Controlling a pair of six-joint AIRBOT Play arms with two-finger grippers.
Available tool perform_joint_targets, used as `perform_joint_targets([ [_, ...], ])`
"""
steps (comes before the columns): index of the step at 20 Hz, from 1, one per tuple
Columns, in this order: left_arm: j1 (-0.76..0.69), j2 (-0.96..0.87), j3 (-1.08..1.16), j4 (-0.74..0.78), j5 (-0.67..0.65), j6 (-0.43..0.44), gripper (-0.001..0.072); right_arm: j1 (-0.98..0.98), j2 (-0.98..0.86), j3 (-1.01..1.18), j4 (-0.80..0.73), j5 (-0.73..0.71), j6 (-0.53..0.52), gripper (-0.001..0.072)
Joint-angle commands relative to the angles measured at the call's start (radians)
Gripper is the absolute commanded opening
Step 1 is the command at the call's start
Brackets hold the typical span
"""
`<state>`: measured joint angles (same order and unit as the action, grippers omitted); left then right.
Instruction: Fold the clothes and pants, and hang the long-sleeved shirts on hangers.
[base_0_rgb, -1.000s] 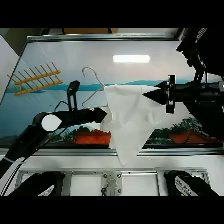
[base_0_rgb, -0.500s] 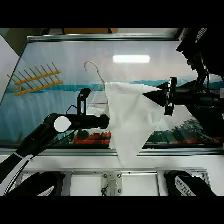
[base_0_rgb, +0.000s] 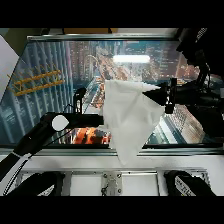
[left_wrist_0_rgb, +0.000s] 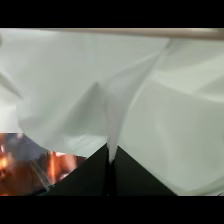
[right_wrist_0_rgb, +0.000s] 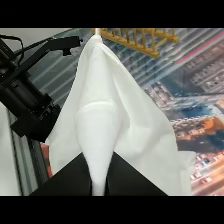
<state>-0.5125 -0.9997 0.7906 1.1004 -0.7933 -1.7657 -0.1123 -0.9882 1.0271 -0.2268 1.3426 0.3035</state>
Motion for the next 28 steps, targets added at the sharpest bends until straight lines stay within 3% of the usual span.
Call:
perform_joint_targets([
  [1,0.071,0.032,0.0,0.005,-0.024,-0.003,0.002,0.002,0.001,0.0,0.108,-0.001,0.046,0.0013],
  [7,0.165,0.055,0.001,0.004,-0.026,-0.003,0.002,0.002,0.003,0.0,0.301,-0.01,0.072,0.0012],
  [17,0.333,0.054,0.085,0.007,-0.084,0.049,0.0019,0.002,0.003,0.0,0.2,0.027,0.132,0.0012],
  [24,0.339,0.054,0.092,0.005,-0.096,0.068,0.002,0.002,0.003,0.0,0.167,0.027,0.132,0.0012],
  [28,0.429,0.054,0.092,0.008,-0.128,0.069,0.002,-0.004,0.003,-0.001,0.105,0.031,0.131,0.0012],
])
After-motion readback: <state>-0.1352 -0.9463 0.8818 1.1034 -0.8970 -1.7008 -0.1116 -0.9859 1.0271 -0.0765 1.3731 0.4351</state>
